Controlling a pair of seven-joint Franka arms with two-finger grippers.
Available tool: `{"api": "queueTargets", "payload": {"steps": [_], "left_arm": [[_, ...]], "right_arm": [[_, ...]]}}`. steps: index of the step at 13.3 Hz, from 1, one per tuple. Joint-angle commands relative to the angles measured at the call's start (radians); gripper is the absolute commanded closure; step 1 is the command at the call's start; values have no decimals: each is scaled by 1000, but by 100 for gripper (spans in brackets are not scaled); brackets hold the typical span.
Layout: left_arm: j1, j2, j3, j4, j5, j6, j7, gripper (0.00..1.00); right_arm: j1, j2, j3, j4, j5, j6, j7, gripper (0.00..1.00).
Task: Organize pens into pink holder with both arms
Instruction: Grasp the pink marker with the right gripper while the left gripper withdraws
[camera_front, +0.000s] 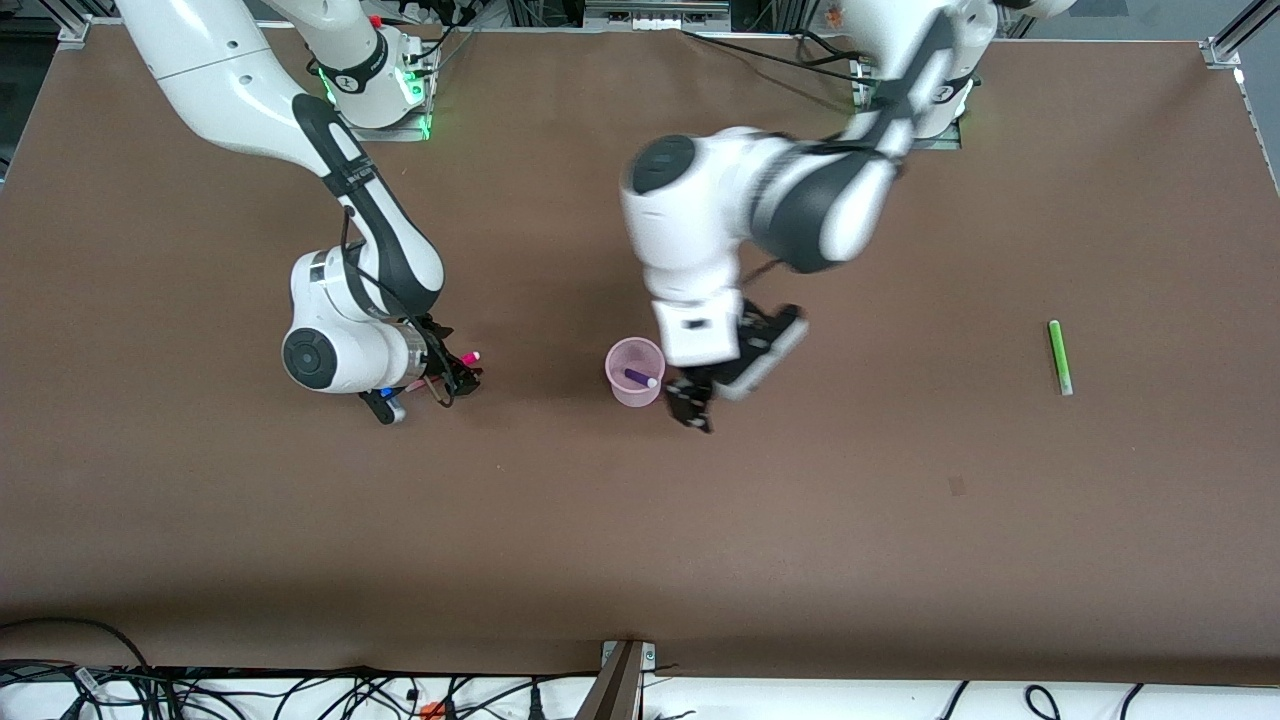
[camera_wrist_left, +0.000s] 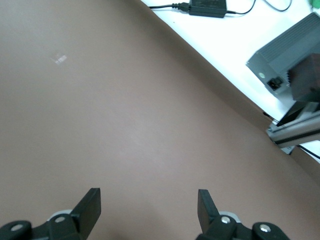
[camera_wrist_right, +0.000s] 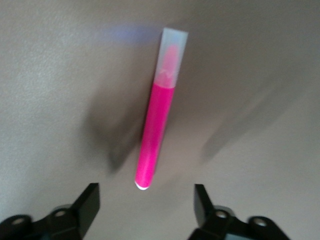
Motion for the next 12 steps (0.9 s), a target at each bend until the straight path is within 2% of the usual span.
{"api": "queueTargets", "payload": {"steps": [1,4,6,9,12], "left_arm": [[151,-126,-21,-37,-212,-109,346,13],[317,-208,-21,-38,-347,-246,709,9],[413,-223,-20,-40,-357,-321,949,0],[523,-237,-21,-92,-361,-355,1277,0],[584,-292,-23,-207,-384,-317,1422,0]], "right_arm": [[12,19,-3,9,16,30,8,28],[10,21,-6,9,10,41,-6,29],[10,25,-7,9,3,61,-9,31],[3,44,-9,8,3,67,-78,44],[1,45,-9,-5,3,76,-80,56]]}}
